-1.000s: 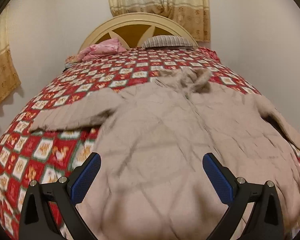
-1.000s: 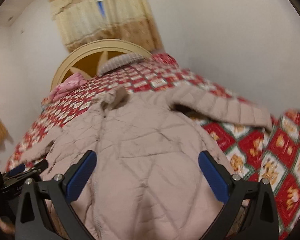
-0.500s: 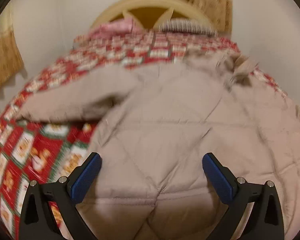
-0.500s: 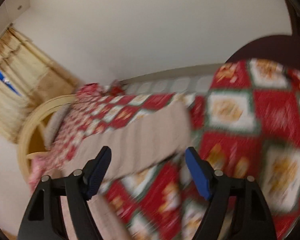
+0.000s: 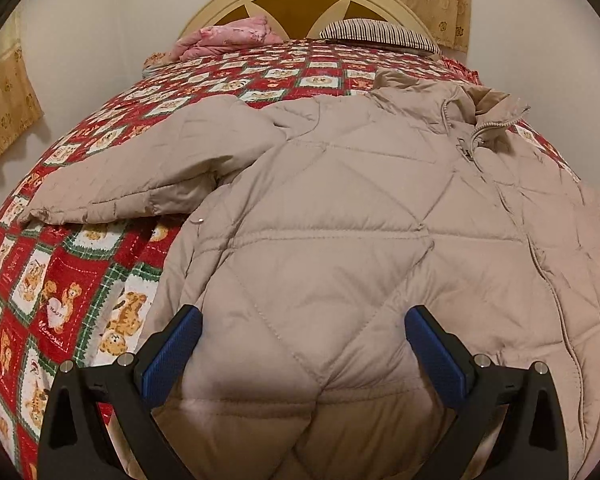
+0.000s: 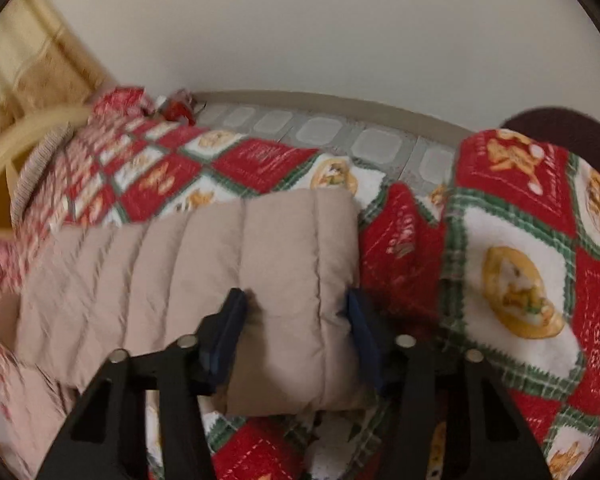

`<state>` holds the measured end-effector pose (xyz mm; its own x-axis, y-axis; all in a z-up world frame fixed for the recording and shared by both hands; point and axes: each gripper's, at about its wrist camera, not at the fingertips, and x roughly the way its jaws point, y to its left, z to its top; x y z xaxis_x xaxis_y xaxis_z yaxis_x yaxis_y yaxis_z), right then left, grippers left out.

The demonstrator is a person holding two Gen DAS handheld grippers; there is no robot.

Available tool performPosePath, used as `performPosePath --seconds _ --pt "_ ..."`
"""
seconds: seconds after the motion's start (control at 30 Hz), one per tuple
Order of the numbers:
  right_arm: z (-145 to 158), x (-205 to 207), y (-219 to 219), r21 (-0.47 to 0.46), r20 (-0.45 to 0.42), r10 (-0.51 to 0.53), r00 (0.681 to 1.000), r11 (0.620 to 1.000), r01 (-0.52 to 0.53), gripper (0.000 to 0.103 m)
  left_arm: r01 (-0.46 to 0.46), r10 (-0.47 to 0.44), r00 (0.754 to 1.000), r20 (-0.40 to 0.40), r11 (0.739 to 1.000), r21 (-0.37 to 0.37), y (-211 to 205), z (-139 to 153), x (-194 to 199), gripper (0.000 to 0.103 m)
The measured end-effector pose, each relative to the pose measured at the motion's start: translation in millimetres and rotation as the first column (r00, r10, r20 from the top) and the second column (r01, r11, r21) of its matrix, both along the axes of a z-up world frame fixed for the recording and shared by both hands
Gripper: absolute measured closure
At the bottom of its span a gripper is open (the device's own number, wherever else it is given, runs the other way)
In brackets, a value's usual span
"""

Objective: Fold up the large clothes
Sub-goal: 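Grasp the jacket sleeve cuff with the right gripper and lift it, then carry the sleeve across the jacket body and release it with the right gripper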

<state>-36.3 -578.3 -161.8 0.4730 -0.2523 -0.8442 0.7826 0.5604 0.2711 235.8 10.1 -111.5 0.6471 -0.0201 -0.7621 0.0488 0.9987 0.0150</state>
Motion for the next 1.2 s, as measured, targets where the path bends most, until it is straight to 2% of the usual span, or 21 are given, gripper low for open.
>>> performPosePath --seconds 0.07,0.13,0.23,0.37,0.43,0.5,0.57,0.67,0.77,0.8,0.83,0.87,0.97,1.07,1.13,1.2 --pt "1 -3 4 -0.034 -0.014 0.015 1.0 0.999 -0.015 0.077 0.0 0.0 1.0 0.0 1.0 0.001 0 0 0 0.001" --pt "6 -10 -1 -0.021 0.012 0.012 1.0 1.0 -0.012 0.089 0.001 -0.001 1.0 0.0 1.0 -0.002 1 0 0 0.001" --pt "29 -15 -6 -0.047 0.066 0.004 0.998 0.999 -0.001 0.092 0.001 -0.001 1.0 0.002 1.0 -0.008 0 0 -1 0.001" --pt "97 -10 7 -0.184 0.175 0.049 0.983 0.983 -0.016 0.092 0.001 -0.001 1.0 0.003 1.0 -0.024 3 -1 -2 0.001" --pt "135 -5 23 -0.253 0.216 0.107 0.97 0.966 -0.051 0.092 0.001 -0.001 1.0 0.003 1.0 -0.031 4 -1 -2 0.001" --pt "174 6 52 -0.316 0.261 0.208 0.942 0.941 -0.12 0.092 0.001 -0.001 1.0 0.004 0.999 -0.042 6 0 -2 0.001" --pt "199 21 82 -0.35 0.285 0.308 0.908 0.915 -0.2 0.092 0.001 -0.001 1.0 0.008 0.998 -0.056 8 0 -3 0.001" --pt "224 55 144 -0.37 0.311 0.471 0.826 0.86 -0.351 0.092 -0.002 0.004 1.0 0.015 0.996 -0.087 12 2 -4 0.001" --pt "230 93 211 -0.366 0.329 0.619 0.713 0.78 -0.508 0.092 -0.006 0.008 1.0 0.023 0.993 -0.114 15 3 -6 0.001" --pt "229 108 239 -0.357 0.332 0.672 0.662 0.739 -0.571 0.092 -0.008 0.011 1.0 0.027 0.992 -0.125 17 4 -7 0.001" --pt "225 120 256 -0.349 0.332 0.703 0.629 0.711 -0.611 0.092 -0.01 0.014 0.999 0.031 0.991 -0.135 18 4 -7 0.001" --pt "219 134 282 -0.335 0.329 0.744 0.582 0.668 -0.665 0.092 -0.013 0.019 0.999 0.036 0.988 -0.151 21 5 -8 0.001" --pt "192 162 348 -0.298 0.316 0.819 0.48 0.565 -0.769 0.092 -0.02 0.028 0.999 0.045 0.982 -0.188 27 5 -10 0.001" --pt "157 187 393 -0.226 0.308 0.858 0.412 0.486 -0.844 0.092 -0.024 0.036 0.998 0.051 0.975 -0.22 31 6 -11 0.001" --pt "136 196 416 -0.208 0.279 0.877 0.391 0.453 -0.867 0.092 -0.025 0.039 0.998 0.054 0.971 -0.239 33 6 -11 0.001" --pt "107 210 429 -0.136 0.282 0.883 0.375 0.424 -0.895 0.092 -0.025 0.039 0.998 0.053 0.969 -0.244 34 6 -12 0.001"
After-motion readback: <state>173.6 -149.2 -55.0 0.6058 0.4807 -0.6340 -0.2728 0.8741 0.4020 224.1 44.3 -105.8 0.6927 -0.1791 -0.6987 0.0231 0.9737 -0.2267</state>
